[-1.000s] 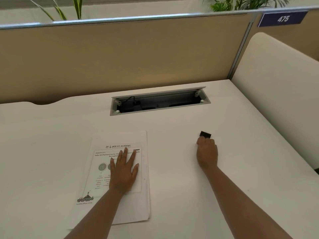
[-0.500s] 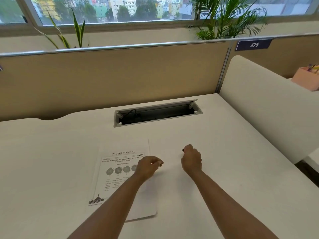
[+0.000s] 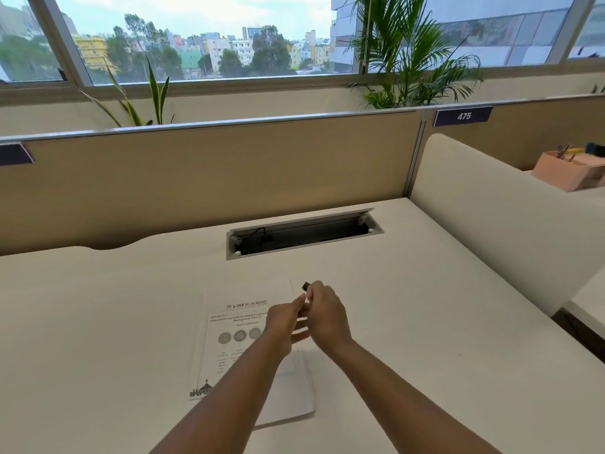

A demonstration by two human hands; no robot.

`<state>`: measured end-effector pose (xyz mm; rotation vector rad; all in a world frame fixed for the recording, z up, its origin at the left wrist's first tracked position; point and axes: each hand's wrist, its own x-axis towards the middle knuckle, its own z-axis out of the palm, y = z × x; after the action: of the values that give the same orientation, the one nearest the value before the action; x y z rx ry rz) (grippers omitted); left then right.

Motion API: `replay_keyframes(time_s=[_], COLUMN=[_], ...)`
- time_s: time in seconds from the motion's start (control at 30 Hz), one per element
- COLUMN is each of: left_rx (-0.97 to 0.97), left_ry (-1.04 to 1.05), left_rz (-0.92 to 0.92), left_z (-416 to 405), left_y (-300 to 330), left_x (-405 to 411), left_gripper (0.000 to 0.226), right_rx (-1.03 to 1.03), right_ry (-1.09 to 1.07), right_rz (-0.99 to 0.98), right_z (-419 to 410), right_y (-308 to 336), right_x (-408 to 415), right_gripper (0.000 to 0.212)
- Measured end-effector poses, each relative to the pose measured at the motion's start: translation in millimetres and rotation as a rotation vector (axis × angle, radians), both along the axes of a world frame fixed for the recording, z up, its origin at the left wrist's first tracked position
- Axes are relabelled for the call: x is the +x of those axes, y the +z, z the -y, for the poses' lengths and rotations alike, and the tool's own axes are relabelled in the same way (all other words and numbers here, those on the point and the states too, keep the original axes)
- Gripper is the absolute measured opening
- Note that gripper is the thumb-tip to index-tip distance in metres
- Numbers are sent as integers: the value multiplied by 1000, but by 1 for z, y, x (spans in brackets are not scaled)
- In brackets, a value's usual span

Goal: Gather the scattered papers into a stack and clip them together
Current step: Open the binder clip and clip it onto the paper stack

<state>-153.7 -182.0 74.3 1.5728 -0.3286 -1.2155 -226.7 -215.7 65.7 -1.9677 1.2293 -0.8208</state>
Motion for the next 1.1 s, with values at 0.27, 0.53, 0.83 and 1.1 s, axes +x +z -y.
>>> replay_keyframes(time_s=[0.27, 0.53, 0.83, 1.1], left_rx=[-90, -221, -289, -315], left_ry=[144, 130, 221, 281], left_rz=[-114, 6, -6, 12], left_z=[-15, -21, -22, -20], left_y=[1, 3, 5, 2], left_x=[23, 41, 46, 48], left_gripper=[19, 14, 10, 9], right_rx=[-471, -532, -268, -258], right_ry=[242, 245, 161, 144], right_rz=[-161, -65, 123, 149], right_z=[-17, -21, -22, -22], right_y=[-6, -16, -10, -10], right_x=[3, 9, 18, 22], right_gripper=[39, 13, 16, 14])
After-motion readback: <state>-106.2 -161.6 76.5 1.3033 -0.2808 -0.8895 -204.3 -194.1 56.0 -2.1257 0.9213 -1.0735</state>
